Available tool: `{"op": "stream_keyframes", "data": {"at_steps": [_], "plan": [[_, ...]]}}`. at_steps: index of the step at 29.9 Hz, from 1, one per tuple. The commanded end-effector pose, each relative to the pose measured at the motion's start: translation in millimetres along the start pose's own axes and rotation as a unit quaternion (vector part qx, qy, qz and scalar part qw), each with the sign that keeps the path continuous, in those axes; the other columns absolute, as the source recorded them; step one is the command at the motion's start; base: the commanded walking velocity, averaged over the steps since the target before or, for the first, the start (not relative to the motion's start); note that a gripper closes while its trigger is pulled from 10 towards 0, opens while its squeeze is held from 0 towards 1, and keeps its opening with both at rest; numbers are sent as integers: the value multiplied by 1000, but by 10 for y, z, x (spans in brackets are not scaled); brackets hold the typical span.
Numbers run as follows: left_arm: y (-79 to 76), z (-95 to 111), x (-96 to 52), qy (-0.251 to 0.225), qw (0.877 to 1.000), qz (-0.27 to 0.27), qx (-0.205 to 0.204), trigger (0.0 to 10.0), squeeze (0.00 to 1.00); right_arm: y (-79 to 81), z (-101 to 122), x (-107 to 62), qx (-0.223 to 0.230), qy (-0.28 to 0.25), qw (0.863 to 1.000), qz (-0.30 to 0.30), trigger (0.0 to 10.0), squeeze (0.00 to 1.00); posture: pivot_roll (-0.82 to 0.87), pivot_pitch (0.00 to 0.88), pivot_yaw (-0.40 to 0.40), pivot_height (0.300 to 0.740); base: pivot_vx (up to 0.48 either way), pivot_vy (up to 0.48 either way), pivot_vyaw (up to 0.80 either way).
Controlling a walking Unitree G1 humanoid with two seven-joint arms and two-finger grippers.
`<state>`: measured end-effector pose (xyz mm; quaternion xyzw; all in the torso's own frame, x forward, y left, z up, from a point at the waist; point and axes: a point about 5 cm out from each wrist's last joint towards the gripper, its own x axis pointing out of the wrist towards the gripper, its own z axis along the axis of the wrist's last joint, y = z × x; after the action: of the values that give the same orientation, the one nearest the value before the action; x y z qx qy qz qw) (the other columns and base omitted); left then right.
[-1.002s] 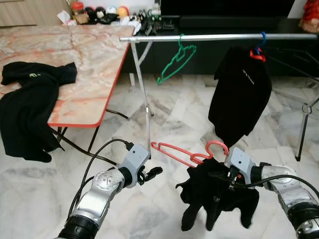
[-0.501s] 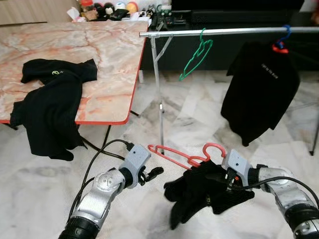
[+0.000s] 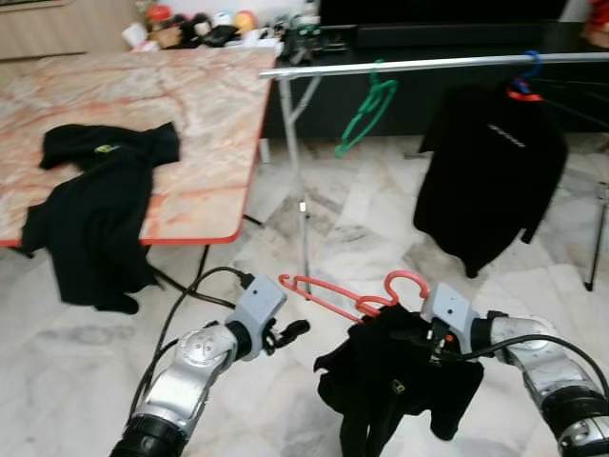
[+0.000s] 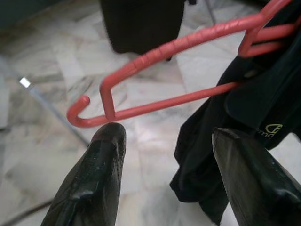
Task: Hang hanger
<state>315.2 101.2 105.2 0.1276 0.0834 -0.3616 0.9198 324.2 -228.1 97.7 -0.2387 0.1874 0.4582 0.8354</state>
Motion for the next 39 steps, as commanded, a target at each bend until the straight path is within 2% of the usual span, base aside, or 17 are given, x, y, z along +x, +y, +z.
{"op": "stream_keyframes", "data": {"at_steps": [1, 18, 22, 25, 26, 27, 30, 31, 32, 34, 36, 39], "plan": [[50, -46, -47, 11, 1000, 8, 10, 10000, 0, -17, 109, 46, -11, -22, 1000, 0, 0, 0, 66, 167, 38, 740, 281, 0, 0], [36, -55, -52, 9, 1000, 7, 8, 10000, 0, -6, 122, 58, -13, -25, 1000, 7, 0, 0, 65, 166, 33, 740, 0, 0, 0], [24, -102, -83, 19, 1000, -15, 7, 10000, 0, -14, 155, 58, -20, -28, 999, 14, 0, 0, 62, 166, 27, 740, 0, 0, 0], [-52, -212, -173, 55, 994, -94, 18, 10000, 0, -28, 212, 34, -36, -26, 998, 36, 0, 0, 62, 167, 25, 740, 0, 0, 0], [-52, -212, -173, 55, 994, -94, 18, 10000, 0, -28, 212, 34, -36, -26, 998, 36, 0, 0, 62, 167, 25, 740, 0, 0, 0], [-88, -287, -229, 80, 988, -132, 28, 10000, 0, -32, 251, 18, -46, -28, 997, 48, 0, 0, 58, 168, 25, 740, 0, 0, 0], [-106, -350, -272, 100, 982, -155, 30, 10000, 0, -51, 292, -3, -55, -33, 997, 50, 0, 0, 55, 171, 23, 740, 0, 0, 0], [-122, -450, -327, 131, 975, -175, 23, 10000, 0, -88, 346, -45, -68, -37, 996, 47, 0, 0, 55, 171, 22, 740, 0, 0, 0], [-122, -450, -327, 131, 975, -175, 23, 10000, 0, -88, 346, -45, -68, -37, 996, 47, 0, 0, 55, 171, 22, 740, 0, 0, 0], [-130, -605, -366, 172, 968, -179, 38, 10000, 0, -121, 440, -83, -81, -51, 994, 47, 0, 0, 55, 171, 22, 740, 0, 0, 0], [-132, -749, -353, 192, 968, -156, 47, 10000, 0, -126, 564, -113, -98, -72, 991, 54, 0, 0, 55, 171, 22, 740, 0, 0, 0], [-169, -787, -288, 163, 978, -125, 26, 10000, 0, -84, 717, -136, -126, -94, 985, 71, 0, 0, 35, 174, 19, 740, 0, 0, 0]]}}
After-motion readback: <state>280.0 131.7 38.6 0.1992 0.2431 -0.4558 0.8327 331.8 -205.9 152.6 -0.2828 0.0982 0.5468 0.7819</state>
